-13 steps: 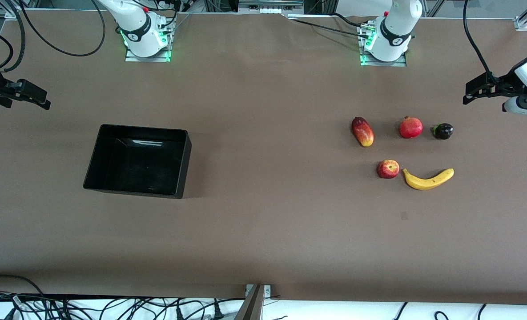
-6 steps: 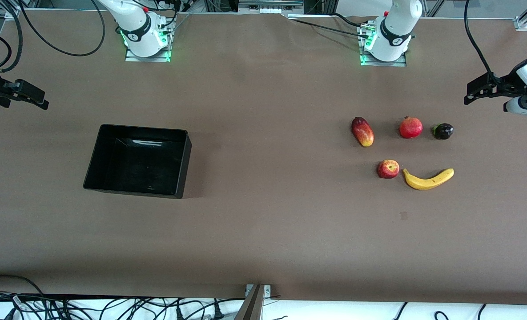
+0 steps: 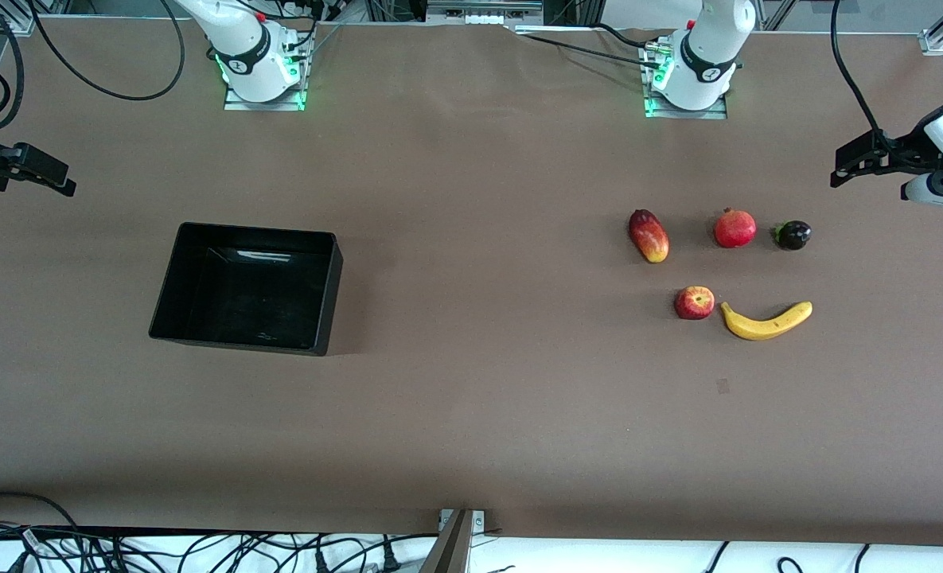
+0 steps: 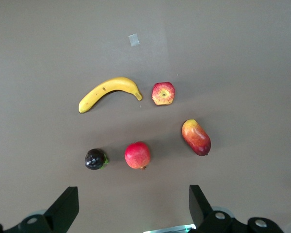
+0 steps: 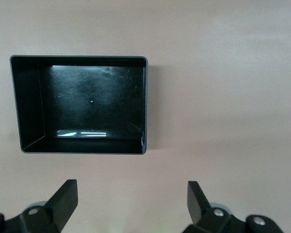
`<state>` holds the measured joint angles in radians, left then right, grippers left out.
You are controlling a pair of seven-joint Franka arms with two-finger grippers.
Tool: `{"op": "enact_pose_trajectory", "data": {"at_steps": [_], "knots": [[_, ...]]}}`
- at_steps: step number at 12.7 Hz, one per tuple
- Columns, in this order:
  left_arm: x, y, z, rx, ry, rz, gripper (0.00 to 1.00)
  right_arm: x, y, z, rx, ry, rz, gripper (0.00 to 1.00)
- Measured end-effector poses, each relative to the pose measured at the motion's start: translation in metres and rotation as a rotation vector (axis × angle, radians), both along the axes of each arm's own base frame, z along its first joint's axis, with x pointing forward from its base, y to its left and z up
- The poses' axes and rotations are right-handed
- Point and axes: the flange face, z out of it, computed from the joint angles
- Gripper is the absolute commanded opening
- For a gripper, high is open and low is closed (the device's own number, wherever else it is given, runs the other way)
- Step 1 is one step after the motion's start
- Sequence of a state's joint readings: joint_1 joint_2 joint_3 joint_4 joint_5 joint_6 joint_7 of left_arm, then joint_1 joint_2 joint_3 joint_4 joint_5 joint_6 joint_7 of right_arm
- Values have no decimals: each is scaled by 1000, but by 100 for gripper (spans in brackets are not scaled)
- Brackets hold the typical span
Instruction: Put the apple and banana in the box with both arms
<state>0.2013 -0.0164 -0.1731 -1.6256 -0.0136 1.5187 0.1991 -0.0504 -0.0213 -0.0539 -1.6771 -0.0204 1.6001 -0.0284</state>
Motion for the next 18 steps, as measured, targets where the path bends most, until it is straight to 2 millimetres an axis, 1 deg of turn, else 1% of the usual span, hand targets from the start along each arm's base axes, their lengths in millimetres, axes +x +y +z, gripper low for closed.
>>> {"op": "enact_pose_trajectory", "data": {"at_steps": [3,5,6,7,9,11,13,15,18], "knots": [[-1,-1,-1,0,9,-1,100,0,-16,-4,1,6,-28,100],[-2,-1,-1,0,15,-2,100,2,-18,-8,-3,7,-31,100],[-2,-1,-1,0,17,-2,100,5,-20,-15,-7,0,-37,100],[-2,-1,-1,0,17,-2,100,9,-25,-26,-10,-14,-48,100],[-2,-1,-1,0,18,-2,100,18,-31,-61,-16,-52,-54,100],[-2,-1,-1,0,17,-1,100,20,-32,-112,-21,-85,-54,100],[-2,-1,-1,0,17,-1,100,12,-37,-167,-27,-132,-60,100],[-2,-1,-1,0,16,-1,100,3,-36,-212,-26,-115,-59,100],[-2,-1,0,0,15,-1,100,4,-31,-276,-29,-35,-26,100]]}}
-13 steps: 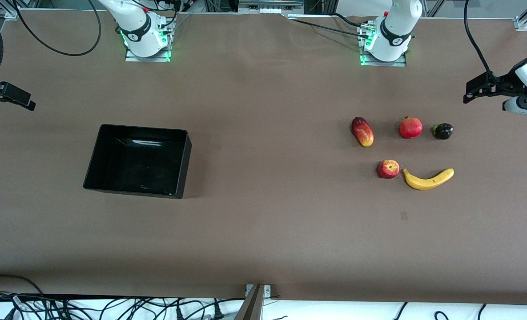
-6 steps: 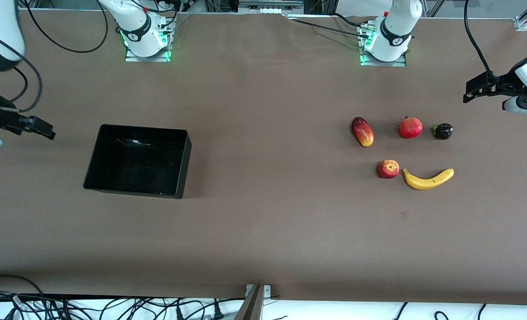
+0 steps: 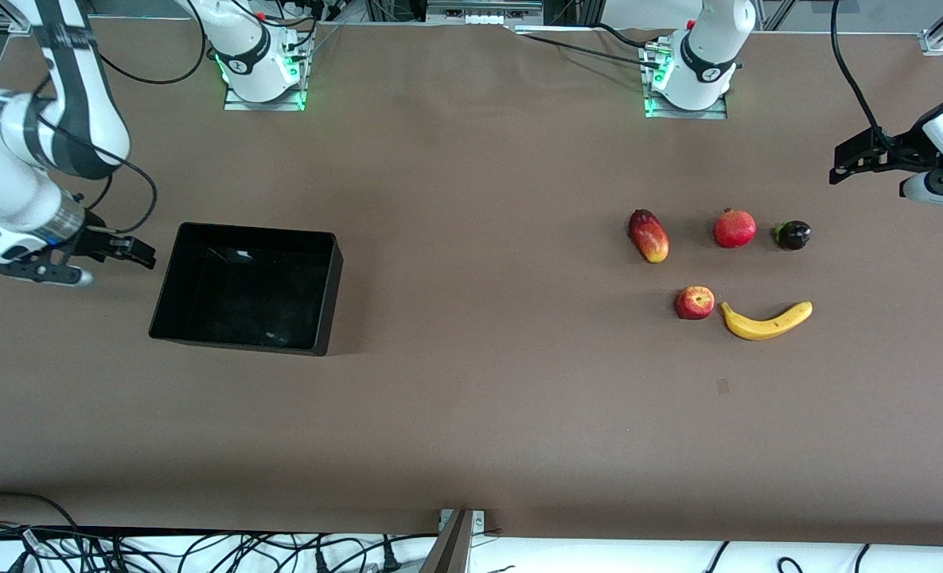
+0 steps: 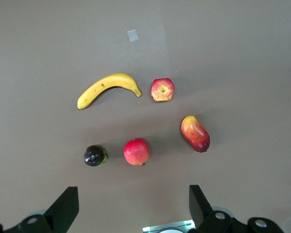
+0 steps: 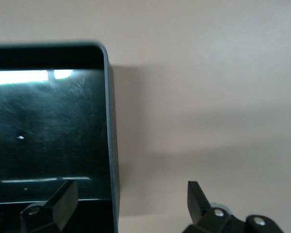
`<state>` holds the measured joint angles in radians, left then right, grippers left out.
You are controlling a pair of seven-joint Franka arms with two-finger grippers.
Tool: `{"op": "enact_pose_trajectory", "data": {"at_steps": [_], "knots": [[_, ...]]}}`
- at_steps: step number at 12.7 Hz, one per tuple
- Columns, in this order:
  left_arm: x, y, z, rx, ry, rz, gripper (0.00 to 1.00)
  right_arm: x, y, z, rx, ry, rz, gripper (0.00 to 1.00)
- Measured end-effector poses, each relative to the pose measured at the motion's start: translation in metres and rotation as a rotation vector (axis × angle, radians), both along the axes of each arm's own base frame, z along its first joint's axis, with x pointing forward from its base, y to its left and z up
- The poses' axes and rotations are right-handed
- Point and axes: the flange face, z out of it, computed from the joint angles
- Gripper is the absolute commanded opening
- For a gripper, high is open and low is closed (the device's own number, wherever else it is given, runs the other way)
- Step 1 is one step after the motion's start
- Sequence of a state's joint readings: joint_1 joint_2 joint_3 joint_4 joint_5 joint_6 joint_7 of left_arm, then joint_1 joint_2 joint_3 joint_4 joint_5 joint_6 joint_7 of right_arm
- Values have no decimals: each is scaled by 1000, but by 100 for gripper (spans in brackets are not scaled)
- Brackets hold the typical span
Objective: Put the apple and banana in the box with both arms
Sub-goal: 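Reach the right gripper to the black box rim and grip it, then drag the black box with the right gripper toward the fruit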
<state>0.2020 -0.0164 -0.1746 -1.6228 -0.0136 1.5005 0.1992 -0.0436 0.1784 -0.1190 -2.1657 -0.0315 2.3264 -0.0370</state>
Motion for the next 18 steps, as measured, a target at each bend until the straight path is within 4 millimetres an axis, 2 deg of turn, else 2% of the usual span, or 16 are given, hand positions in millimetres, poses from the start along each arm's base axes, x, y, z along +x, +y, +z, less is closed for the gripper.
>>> {"op": "enact_pose_trajectory", "data": {"at_steps": [2,3,6,7,8,9,10,12,18], "knots": [[0,0,0,0,0,0,100,3,6,-38,-2,35,15,100],[0,0,0,0,0,0,100,3,7,-51,-3,47,18,100],[0,0,0,0,0,0,100,3,8,-64,-4,63,20,98],[0,0,0,0,0,0,100,2,8,-67,-3,70,20,90],[0,0,0,0,0,0,100,1,8,-71,-3,77,20,71],[0,0,0,0,0,0,100,1,8,-75,-3,84,20,45],[0,0,0,0,0,0,100,0,8,-77,-3,88,20,25],[0,0,0,0,0,0,100,0,8,-79,-3,90,20,0],[0,0,0,0,0,0,100,0,10,-78,-2,90,28,0]]}}
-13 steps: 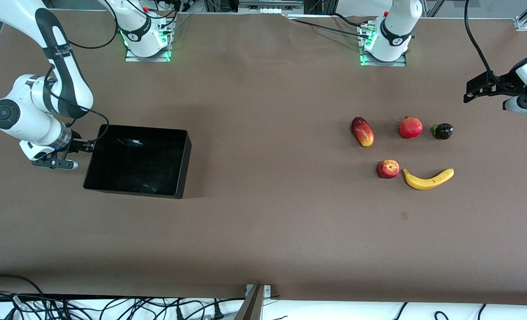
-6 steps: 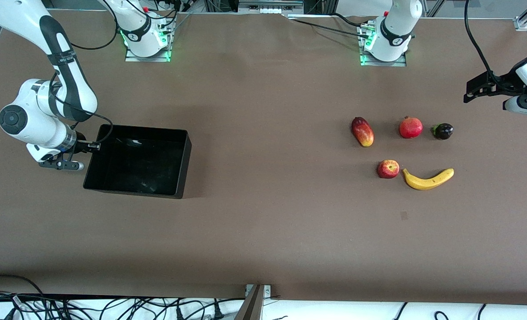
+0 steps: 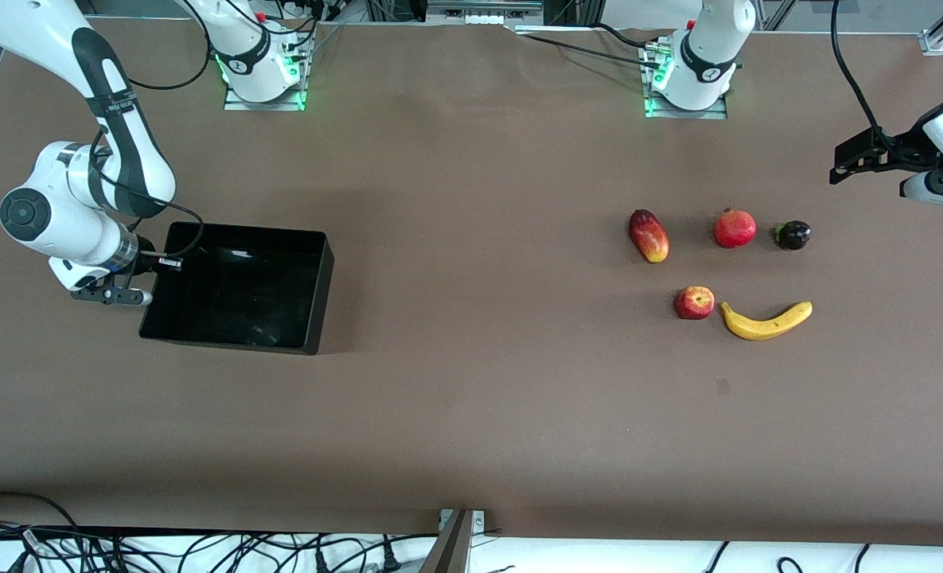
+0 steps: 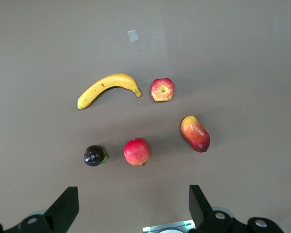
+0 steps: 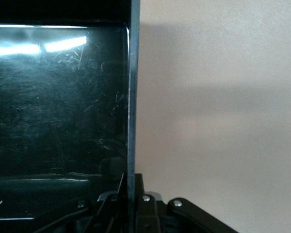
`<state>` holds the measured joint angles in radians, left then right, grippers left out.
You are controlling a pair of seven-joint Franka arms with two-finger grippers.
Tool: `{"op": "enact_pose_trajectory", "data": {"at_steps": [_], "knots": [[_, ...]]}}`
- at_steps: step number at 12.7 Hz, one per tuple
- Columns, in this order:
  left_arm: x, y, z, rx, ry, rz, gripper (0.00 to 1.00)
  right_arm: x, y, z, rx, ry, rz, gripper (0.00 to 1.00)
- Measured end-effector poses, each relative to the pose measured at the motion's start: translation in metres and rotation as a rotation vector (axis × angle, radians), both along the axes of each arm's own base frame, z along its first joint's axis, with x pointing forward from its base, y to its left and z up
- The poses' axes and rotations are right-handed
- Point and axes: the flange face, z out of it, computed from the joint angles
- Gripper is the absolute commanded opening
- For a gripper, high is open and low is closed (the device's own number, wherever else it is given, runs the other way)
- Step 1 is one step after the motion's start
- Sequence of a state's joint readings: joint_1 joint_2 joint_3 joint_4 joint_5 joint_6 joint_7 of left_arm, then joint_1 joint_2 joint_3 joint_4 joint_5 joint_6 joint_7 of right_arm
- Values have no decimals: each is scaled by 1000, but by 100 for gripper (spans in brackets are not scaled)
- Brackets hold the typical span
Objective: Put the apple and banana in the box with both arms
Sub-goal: 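Drag the black box with the right gripper toward the fruit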
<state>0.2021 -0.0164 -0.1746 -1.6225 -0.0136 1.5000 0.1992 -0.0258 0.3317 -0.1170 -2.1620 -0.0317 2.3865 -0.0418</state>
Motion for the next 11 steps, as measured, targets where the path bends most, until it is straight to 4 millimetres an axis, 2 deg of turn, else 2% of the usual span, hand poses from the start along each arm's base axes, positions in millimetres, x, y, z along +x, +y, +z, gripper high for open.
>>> {"op": "enact_pose_trajectory", "data": {"at_steps": [3,5,6,7,9,11], "knots": [[0,0,0,0,0,0,100,6,5,6,2,-15,17,0],[0,0,0,0,0,0,100,18,22,24,11,-24,46,0],[0,0,0,0,1,0,100,27,29,40,15,-9,56,0],[0,0,0,0,1,0,100,36,35,58,21,16,58,0],[0,0,0,0,2,0,100,56,52,112,75,71,43,0],[0,0,0,0,2,0,100,67,91,174,128,114,59,0]]}}
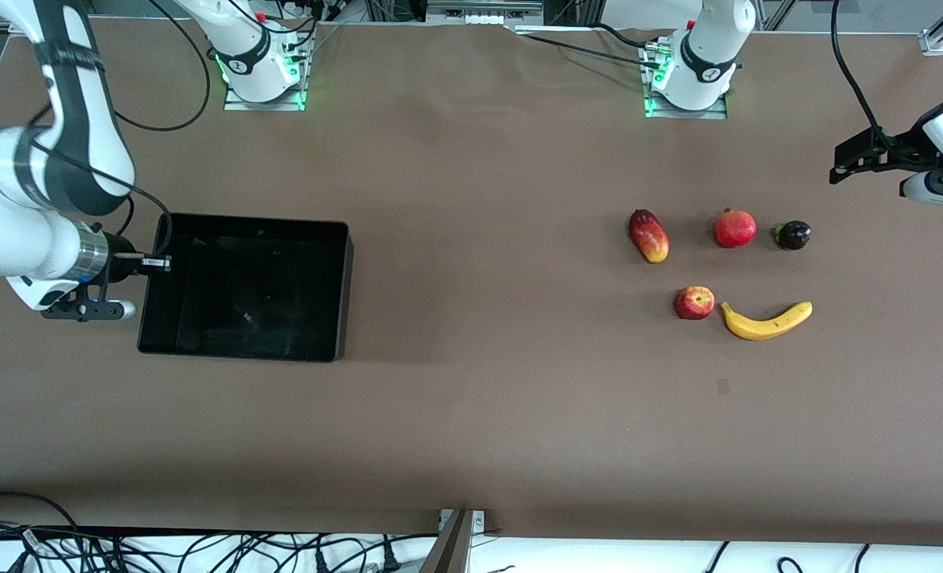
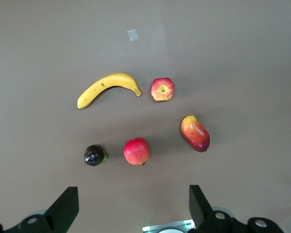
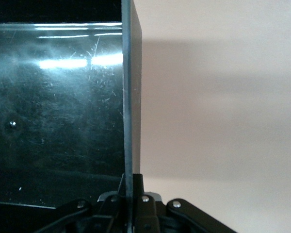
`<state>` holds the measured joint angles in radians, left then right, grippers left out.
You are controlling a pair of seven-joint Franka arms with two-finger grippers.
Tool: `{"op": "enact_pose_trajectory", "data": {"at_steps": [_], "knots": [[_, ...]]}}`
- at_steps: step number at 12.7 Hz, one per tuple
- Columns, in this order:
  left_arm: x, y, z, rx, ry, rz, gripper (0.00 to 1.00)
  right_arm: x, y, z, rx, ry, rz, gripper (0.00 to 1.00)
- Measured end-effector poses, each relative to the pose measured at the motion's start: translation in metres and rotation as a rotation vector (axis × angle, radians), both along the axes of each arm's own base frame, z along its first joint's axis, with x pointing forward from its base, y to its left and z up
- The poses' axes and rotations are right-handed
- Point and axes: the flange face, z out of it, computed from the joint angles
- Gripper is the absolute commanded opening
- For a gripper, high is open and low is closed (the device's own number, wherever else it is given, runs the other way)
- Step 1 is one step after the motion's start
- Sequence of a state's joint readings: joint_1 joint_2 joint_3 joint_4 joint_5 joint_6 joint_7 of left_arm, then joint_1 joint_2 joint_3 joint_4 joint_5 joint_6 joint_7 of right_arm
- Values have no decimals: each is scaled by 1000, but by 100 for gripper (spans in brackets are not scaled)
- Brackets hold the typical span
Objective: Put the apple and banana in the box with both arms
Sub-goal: 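Drag the black box with the right gripper toward the fruit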
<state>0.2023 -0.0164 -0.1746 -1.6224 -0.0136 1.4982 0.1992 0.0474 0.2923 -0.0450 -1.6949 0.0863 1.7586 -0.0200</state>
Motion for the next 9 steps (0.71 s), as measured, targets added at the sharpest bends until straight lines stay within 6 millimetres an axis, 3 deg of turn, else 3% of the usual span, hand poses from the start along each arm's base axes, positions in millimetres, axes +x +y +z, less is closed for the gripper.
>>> {"op": "enact_pose_trajectory", "data": {"at_steps": [2,4,6,9], "knots": [[0,0,0,0,0,0,100,3,52,41,14,-4,5,0],[0,0,0,0,1,0,100,-3,124,54,28,-14,5,0],[0,0,0,0,1,0,100,-25,217,37,8,22,13,0],[0,0,0,0,1,0,100,-67,367,-17,-18,-43,-35,0]]}}
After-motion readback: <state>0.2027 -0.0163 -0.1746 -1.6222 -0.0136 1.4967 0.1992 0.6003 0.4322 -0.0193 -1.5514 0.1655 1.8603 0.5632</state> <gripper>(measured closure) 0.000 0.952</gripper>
